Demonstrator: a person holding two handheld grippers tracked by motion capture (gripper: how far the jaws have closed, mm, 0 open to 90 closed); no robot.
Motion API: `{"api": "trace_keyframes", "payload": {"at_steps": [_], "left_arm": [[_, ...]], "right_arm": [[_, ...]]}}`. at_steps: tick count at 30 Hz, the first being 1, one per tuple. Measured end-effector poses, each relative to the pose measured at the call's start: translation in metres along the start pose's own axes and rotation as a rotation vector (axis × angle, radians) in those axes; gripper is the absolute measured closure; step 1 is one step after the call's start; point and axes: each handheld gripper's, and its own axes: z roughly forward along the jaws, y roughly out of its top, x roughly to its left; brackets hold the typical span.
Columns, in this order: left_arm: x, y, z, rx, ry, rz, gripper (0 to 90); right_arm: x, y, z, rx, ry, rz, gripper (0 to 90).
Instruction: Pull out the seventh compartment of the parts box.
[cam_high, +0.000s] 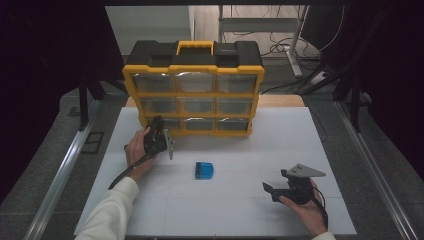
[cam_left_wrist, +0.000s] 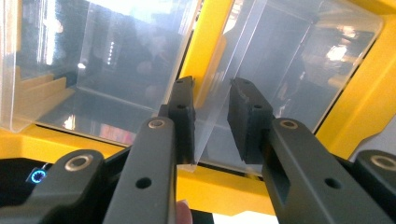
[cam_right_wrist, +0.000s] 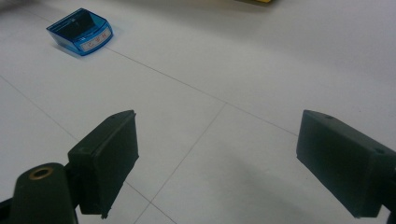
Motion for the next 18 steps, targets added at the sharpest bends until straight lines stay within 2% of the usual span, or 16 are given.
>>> {"api": "trace_keyframes", "payload": {"at_steps": [9,18], "left_arm": [[0.0000,-0.0002,-0.0029,-0.011,-0.006,0.023,73.9],[0.0007,-0.0011,-0.0050,-0.015,-0.011,0.025,74.2]], "right_arm": [[-0.0005,-0.0001,0.0001,0.001,0.001,0.001,13.1],[-0.0006,-0.0001,-0.0004,0.000,0.002,0.001,13.1]]}}
